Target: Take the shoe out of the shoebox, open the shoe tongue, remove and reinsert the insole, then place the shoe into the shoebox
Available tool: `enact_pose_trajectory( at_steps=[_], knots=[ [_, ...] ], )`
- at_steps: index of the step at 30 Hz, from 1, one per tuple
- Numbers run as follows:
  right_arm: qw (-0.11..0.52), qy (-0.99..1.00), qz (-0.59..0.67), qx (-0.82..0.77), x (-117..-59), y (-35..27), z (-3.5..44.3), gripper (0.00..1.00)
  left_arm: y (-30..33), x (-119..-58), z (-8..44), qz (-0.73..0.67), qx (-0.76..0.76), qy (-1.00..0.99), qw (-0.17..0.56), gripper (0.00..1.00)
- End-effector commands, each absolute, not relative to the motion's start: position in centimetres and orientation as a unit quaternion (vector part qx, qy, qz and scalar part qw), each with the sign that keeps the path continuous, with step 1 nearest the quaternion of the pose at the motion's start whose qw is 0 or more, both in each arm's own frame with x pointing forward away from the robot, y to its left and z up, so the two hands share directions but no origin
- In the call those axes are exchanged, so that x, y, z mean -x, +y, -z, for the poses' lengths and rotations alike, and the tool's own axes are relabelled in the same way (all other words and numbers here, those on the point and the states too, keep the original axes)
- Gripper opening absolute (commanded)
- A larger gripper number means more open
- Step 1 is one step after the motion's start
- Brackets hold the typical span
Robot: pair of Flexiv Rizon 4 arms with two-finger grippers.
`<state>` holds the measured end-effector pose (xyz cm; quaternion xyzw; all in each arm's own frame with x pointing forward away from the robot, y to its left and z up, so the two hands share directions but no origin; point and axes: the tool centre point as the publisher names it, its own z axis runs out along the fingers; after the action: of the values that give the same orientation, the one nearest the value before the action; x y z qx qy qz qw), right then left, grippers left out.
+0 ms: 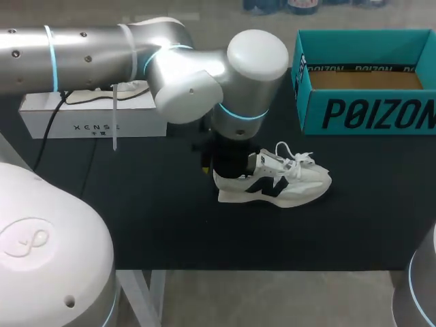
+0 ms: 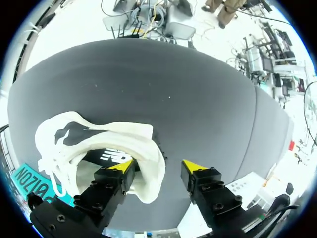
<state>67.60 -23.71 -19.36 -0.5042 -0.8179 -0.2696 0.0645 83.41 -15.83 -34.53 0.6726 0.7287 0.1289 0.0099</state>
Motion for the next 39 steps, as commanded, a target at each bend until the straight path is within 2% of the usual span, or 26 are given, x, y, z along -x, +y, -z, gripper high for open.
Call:
enact_pose_trajectory(
  at_steps=[1,11,21,31,39],
  knots=[
    [0.063,-0.818,0.269,0.505,-67.5,-23.7,19.4,1.00,-14.1,-82.1,32.0,-0.132,-0.667,0.732,0.029,1.00],
    [0.063,-0.818,0.269,0.505,-67.5,-23.7,19.4,1.00,-11.3,-80.9,28.1,-0.044,-0.540,0.834,0.102,1.00],
    [0.063,-0.818,0.269,0.505,-67.5,-23.7,19.4,1.00,-8.7,-79.8,26.2,0.053,-0.421,0.889,0.170,1.00],
    [0.063,-0.818,0.269,0.505,-67.5,-23.7,19.4,1.00,-6.5,-78.7,26.4,0.168,-0.309,0.918,0.182,1.00],
    [0.063,-0.818,0.269,0.505,-67.5,-23.7,19.4,1.00,-5.0,-78.6,27.0,0.240,-0.279,0.911,0.187,1.00]
  ],
)
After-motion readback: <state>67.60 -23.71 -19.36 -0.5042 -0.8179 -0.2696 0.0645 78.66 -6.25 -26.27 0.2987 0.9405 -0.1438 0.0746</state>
